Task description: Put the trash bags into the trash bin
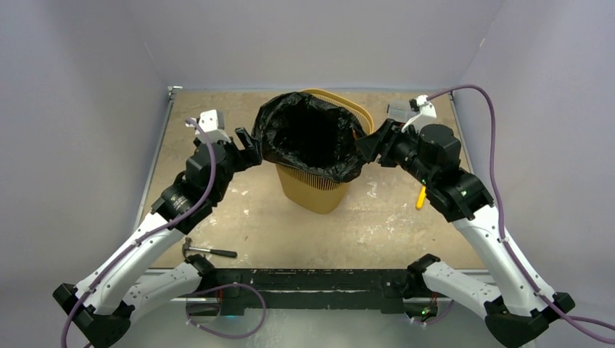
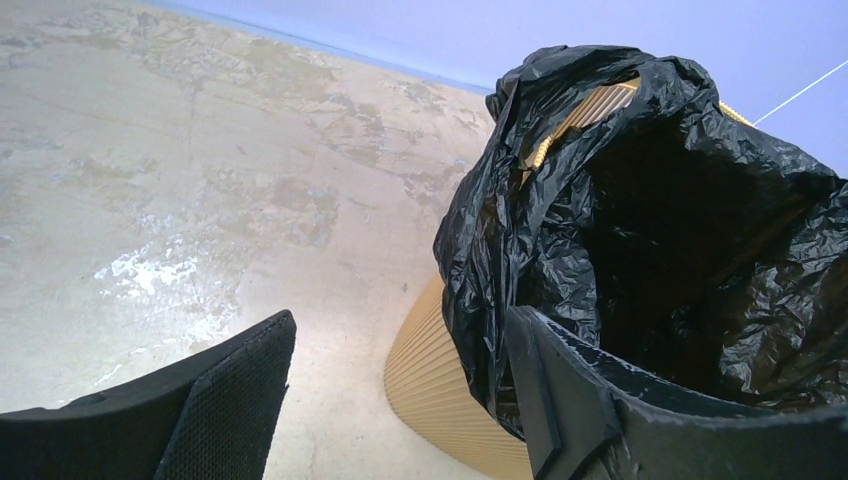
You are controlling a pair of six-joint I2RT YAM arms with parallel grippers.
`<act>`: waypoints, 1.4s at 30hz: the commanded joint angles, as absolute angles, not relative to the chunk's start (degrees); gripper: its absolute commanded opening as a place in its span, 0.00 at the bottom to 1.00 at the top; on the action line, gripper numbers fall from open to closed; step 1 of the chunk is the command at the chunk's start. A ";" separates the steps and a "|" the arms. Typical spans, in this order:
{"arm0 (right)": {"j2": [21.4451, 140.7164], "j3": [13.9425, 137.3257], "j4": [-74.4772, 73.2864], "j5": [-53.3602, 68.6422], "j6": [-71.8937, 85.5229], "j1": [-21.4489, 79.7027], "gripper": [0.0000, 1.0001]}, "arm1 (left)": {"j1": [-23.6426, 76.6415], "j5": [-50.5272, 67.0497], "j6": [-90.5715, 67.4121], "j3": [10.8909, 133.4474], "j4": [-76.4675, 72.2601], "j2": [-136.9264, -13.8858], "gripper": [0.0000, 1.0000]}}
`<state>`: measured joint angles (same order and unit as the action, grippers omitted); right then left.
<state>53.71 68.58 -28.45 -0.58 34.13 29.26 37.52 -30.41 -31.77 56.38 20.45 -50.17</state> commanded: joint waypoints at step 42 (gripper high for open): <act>52.97 62.37 -18.82 19.91 41.10 17.49 0.29 | 37.35 -24.92 -22.00 66.18 19.64 -64.52 0.79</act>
